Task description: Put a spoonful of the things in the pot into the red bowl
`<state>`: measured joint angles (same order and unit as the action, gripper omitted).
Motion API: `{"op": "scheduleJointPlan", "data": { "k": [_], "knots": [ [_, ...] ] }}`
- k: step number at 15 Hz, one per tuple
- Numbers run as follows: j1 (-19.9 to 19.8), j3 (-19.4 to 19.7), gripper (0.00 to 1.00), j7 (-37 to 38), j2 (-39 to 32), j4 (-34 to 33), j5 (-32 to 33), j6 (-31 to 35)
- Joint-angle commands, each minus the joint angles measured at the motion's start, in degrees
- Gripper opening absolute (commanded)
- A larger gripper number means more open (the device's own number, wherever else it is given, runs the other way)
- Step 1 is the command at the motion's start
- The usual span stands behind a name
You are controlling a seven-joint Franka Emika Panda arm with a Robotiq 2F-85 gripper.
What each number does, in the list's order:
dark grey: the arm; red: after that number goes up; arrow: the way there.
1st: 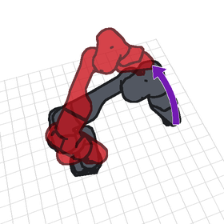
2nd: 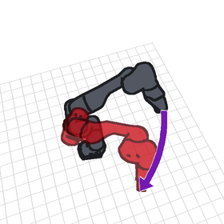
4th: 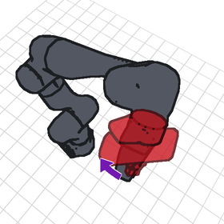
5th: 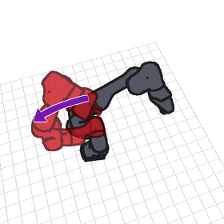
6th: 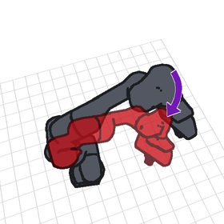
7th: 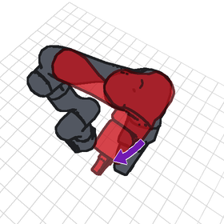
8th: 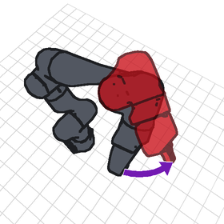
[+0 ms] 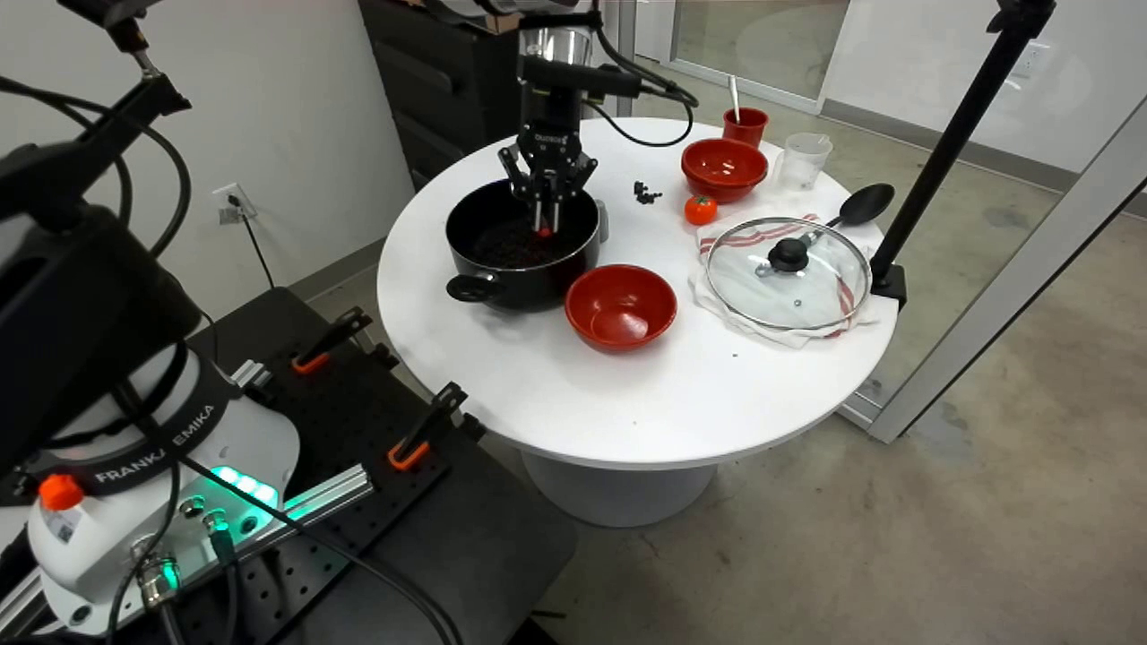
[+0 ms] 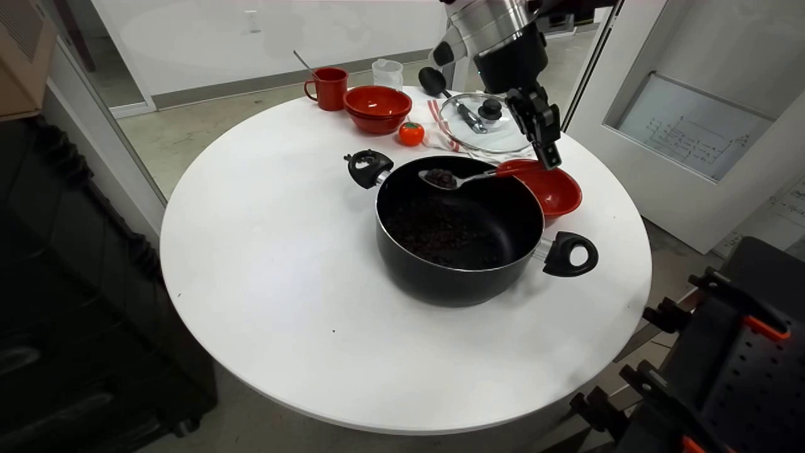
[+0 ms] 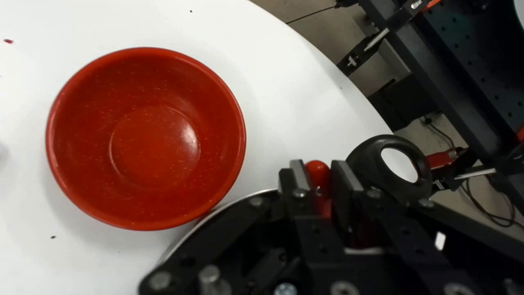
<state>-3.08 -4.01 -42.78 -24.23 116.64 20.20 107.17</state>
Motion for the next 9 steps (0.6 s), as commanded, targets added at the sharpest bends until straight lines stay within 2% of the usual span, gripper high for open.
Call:
{"op": "scheduleJointPlan", "data": {
  "k": [1,9],
  "knots": [
    [-0.7,1.8,0.05,-1.3,2.3,0.8,2.2,1.3],
    [-5.4,6.8,0.05,-3.3,3.9,1.1,4.2,2.1]
  ]
}}
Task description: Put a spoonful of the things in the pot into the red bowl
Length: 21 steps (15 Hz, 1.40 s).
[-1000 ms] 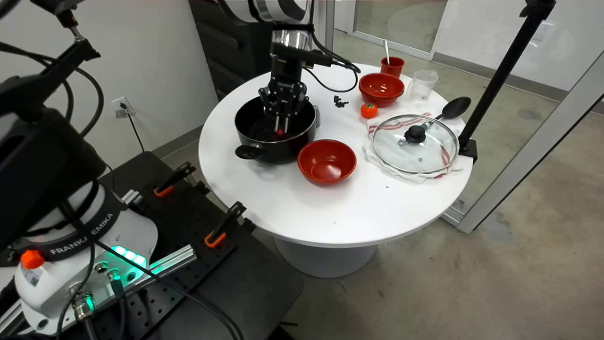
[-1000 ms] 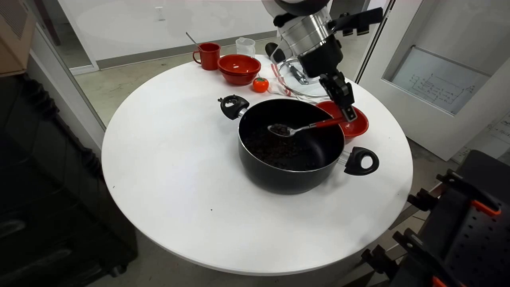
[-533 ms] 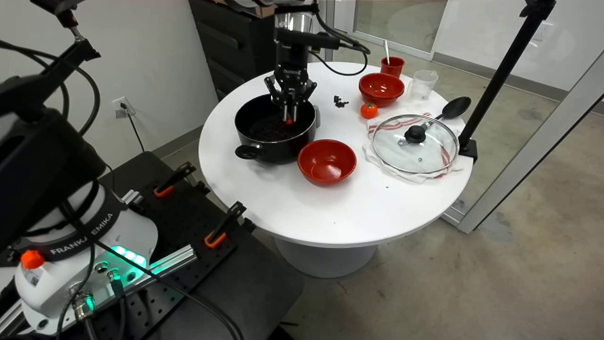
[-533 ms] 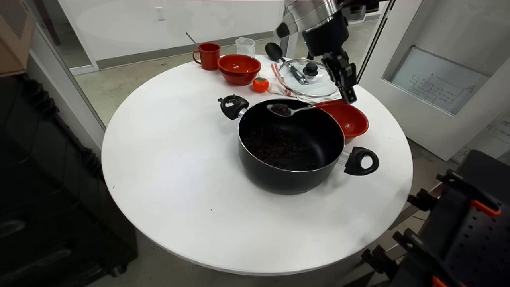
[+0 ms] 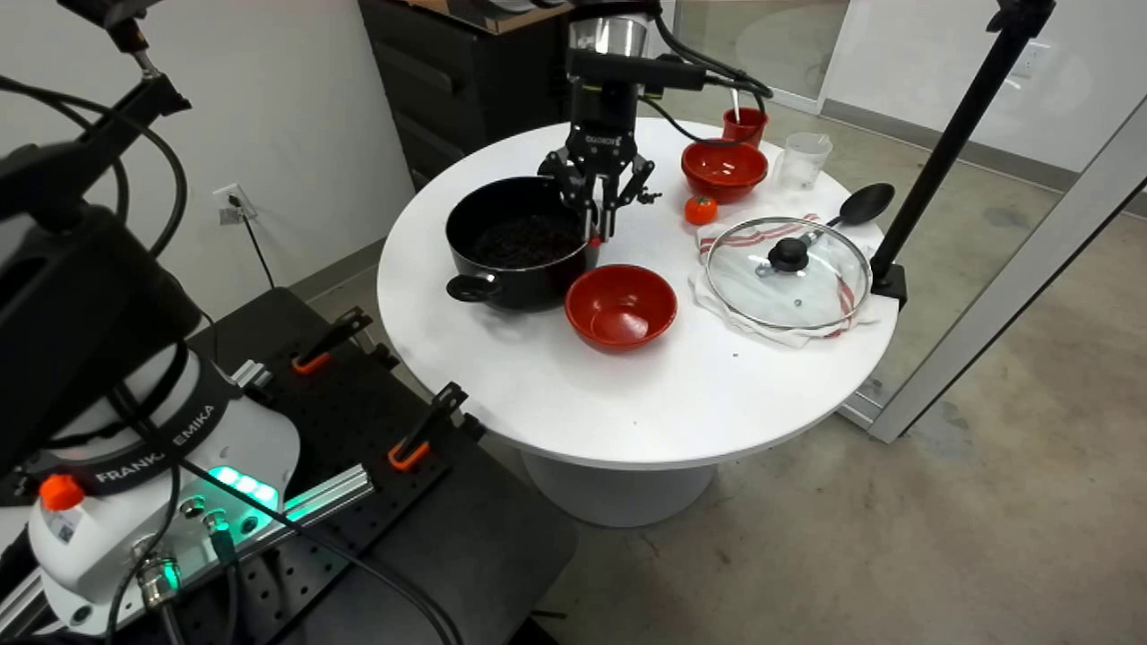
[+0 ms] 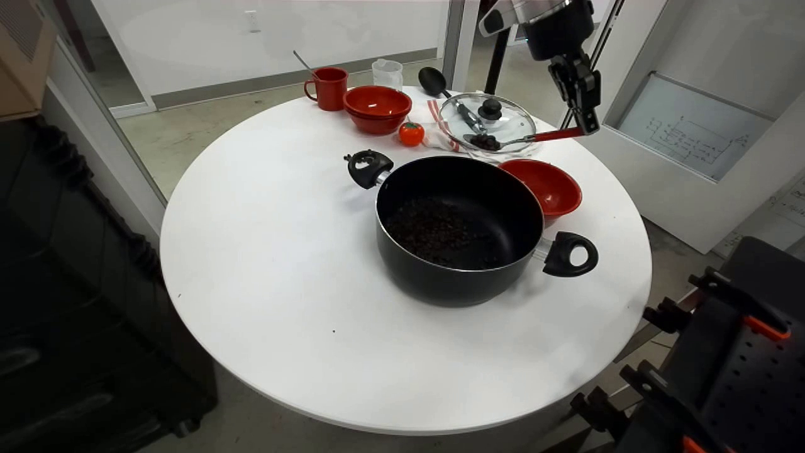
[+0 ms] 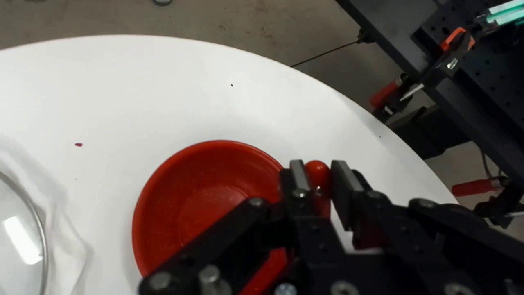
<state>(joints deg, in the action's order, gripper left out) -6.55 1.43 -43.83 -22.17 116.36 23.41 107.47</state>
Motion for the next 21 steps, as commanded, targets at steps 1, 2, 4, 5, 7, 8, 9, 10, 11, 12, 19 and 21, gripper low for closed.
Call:
{"op": "scheduleJointPlan", "data": {
  "k": [1,2,4,5,7,8,9,10,11,12,19,21],
  "knots": [
    [-2.7,2.1,0.05,-2.7,1.7,1.2,1.1,1.7],
    [-3.5,2.8,0.05,-3.4,1.8,1.3,1.1,1.8],
    [-4.9,4.2,0.05,-4.4,1.6,1.0,1.4,1.7],
    [-5.8,5.1,0.05,-5.1,1.6,1.0,1.7,1.6],
    [-7.5,6.7,0.05,-6.3,1.4,0.9,2.9,1.9],
    [-8.2,7.4,0.05,-7.0,1.4,0.8,3.3,2.0],
    [-8.9,8.1,0.05,-7.6,1.2,0.7,4.0,2.2],
    [-9.5,8.7,0.05,-8.2,1.1,0.5,4.5,2.4],
    [-10.1,9.3,0.05,-8.9,1.2,0.7,5.3,3.1],
    [-10.6,9.7,0.05,-9.4,1.1,0.7,5.8,3.6],
    [-11.4,11.5,0.05,-10.1,3.5,7.6,12.1,10.8],
    [-11.2,11.7,0.05,-8.8,3.9,10.6,14.8,13.9]
  ]
}}
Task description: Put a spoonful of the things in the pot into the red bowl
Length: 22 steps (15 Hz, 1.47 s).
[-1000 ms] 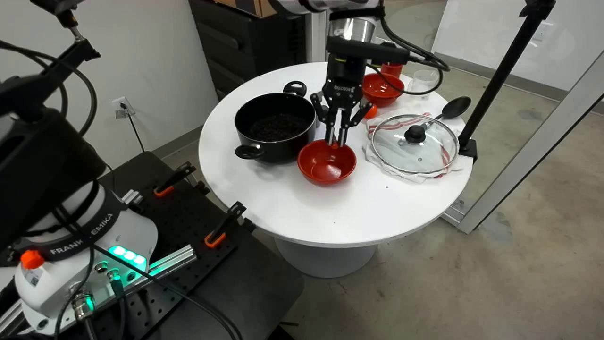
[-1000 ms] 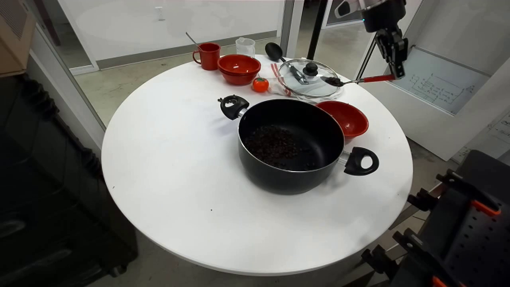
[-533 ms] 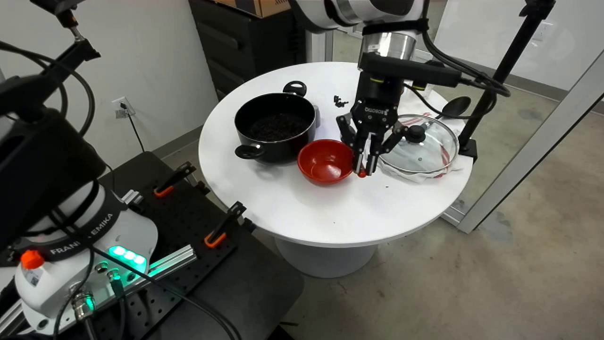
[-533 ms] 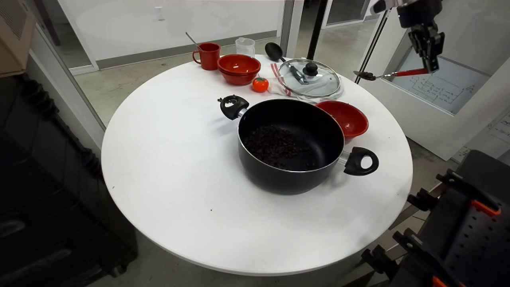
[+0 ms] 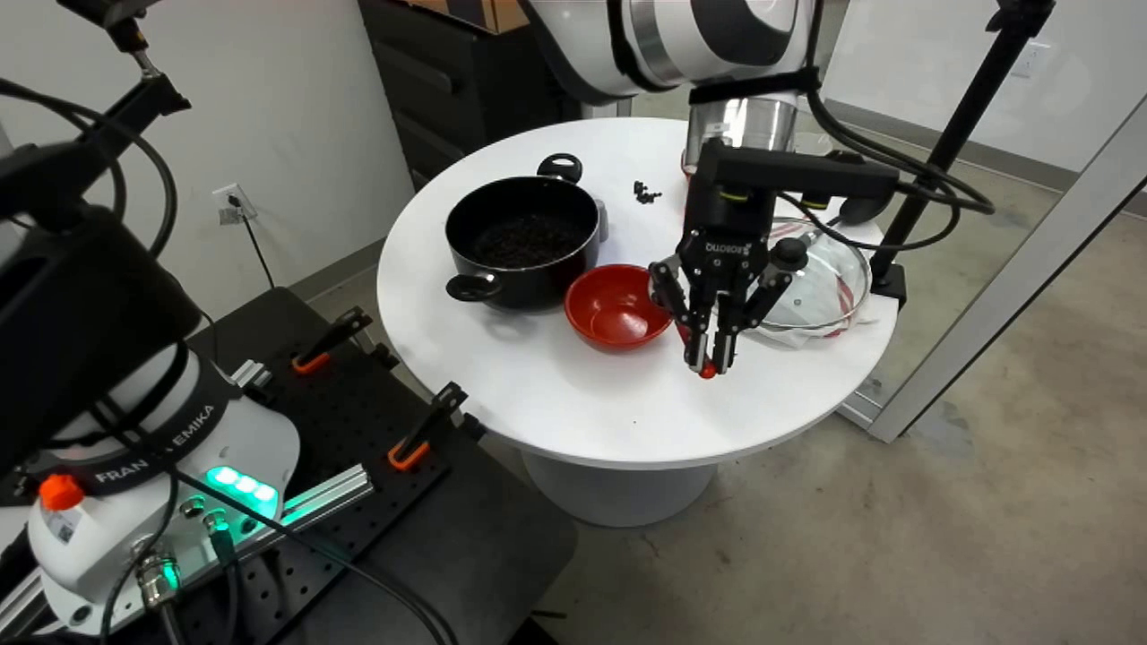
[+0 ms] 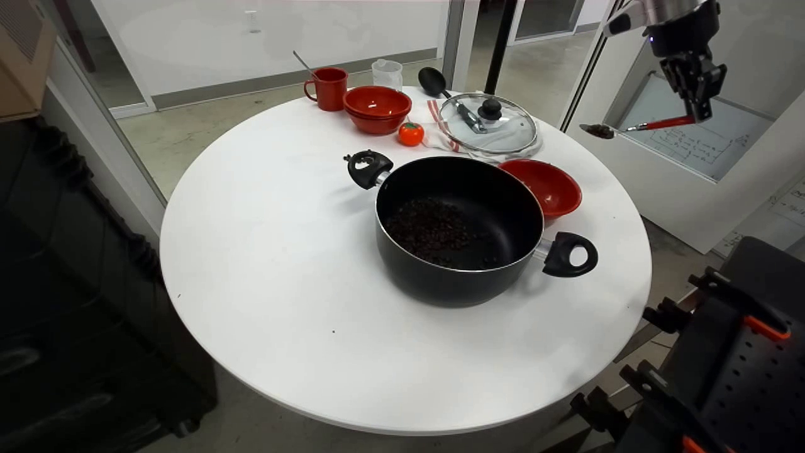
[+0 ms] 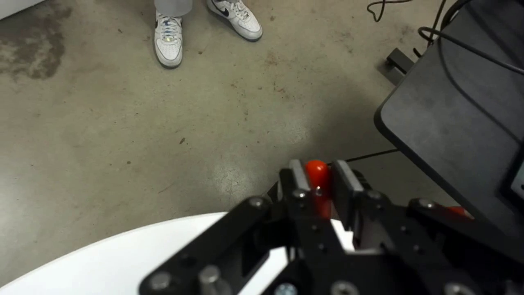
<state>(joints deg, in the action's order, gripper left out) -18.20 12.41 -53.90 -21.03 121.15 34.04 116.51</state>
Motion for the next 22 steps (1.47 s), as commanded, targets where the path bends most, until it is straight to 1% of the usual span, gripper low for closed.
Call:
{"op": "scheduleJointPlan", "data": {
  "k": [1,4,7,11,13,17,18,22],
  "knots": [
    [0.5,0.8,0.05,1.8,2.9,7.2,5.5,6.2],
    [0.8,0.8,0.05,4.9,3.3,11.7,9.1,10.1],
    [1.4,0.3,0.05,8.6,3.3,15.1,10.6,12.4],
    [2.7,-1.8,0.05,12.3,3.7,17.4,7.5,12.5],
    [3.5,-3.3,0.05,13.2,3.9,17.4,4.7,11.6],
    [5.0,-5.6,0.05,14.0,3.0,15.0,-3.5,9.7],
    [5.6,-5.7,0.05,14.9,2.5,14.2,-4.3,9.7],
    [7.0,-5.2,0.05,18.6,1.4,12.3,-4.2,10.0]
  ]
}}
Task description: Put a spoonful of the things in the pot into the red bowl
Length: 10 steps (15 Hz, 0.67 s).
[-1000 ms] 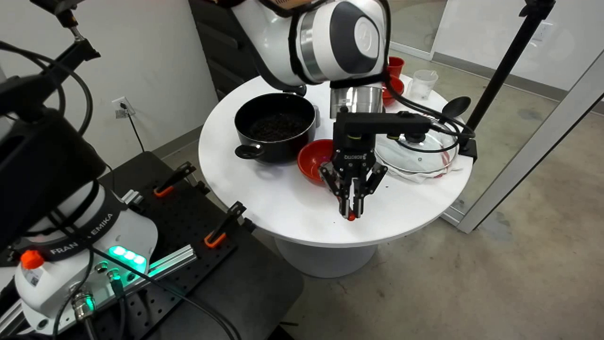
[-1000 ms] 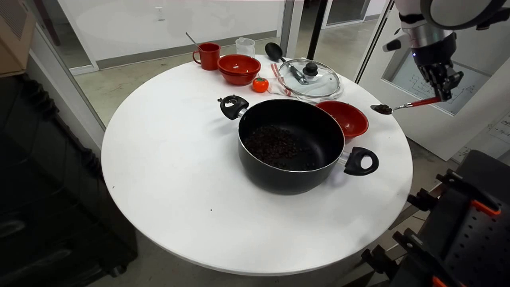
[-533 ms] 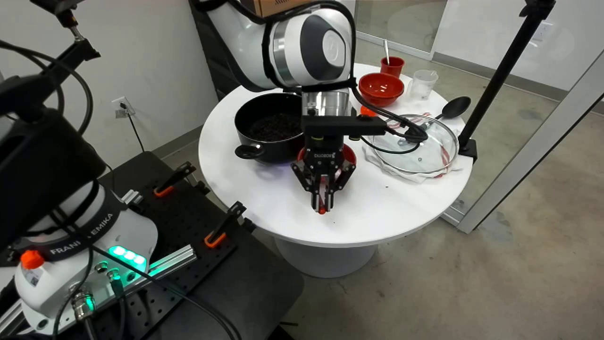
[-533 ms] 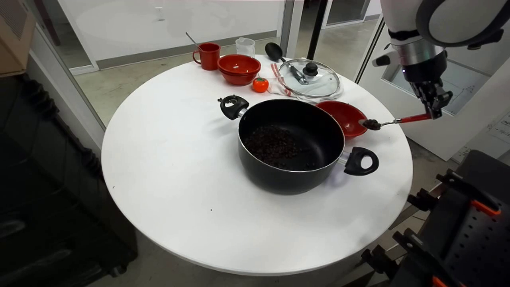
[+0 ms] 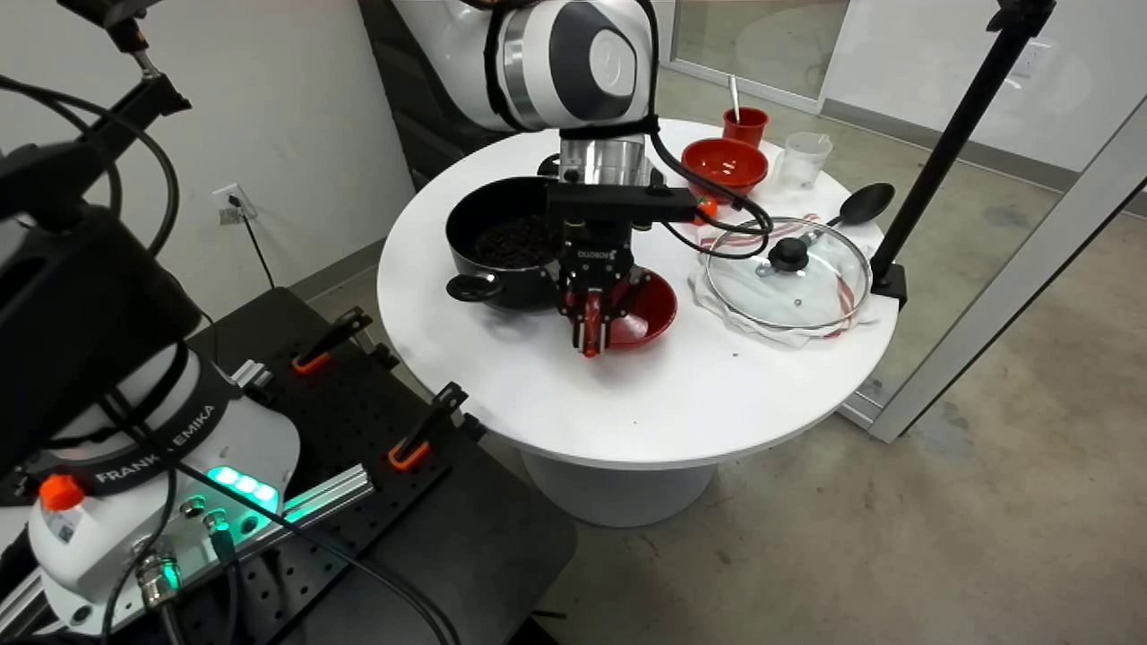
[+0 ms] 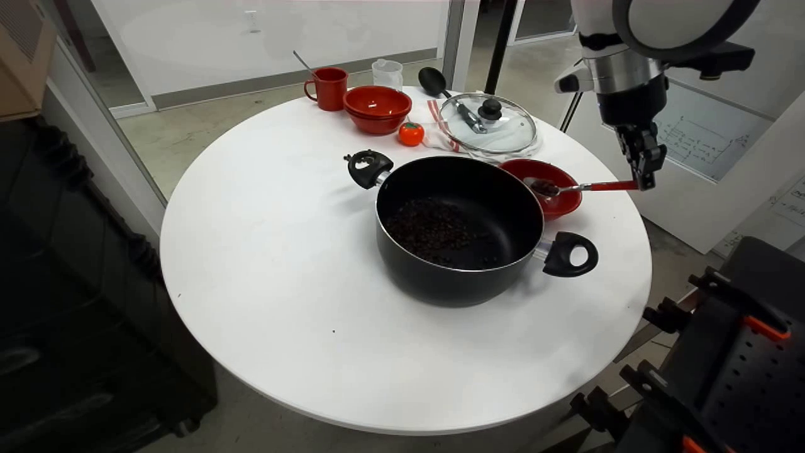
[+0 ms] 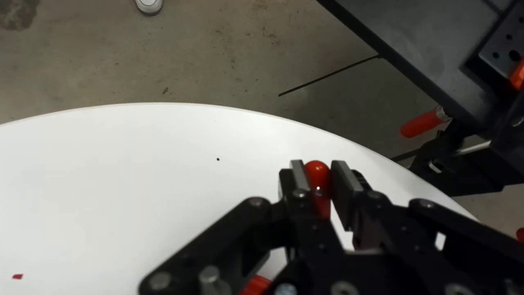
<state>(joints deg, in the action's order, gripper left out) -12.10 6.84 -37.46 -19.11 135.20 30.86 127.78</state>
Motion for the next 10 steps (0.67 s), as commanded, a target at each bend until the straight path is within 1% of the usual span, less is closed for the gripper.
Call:
{"op": "scheduleJointPlan", "data": {
  "k": [1,5,6,10],
  "knots": [
    [1.0,0.4,0.05,2.7,-0.6,-2.2,-1.0,-1.3],
    [0.7,1.0,0.05,4.5,-0.9,-3.7,0.2,0.1],
    [0.7,1.3,0.05,5.0,-1.0,-3.6,1.6,2.5],
    [1.0,2.0,0.05,7.0,-0.2,-2.8,6.0,7.8]
  ]
}}
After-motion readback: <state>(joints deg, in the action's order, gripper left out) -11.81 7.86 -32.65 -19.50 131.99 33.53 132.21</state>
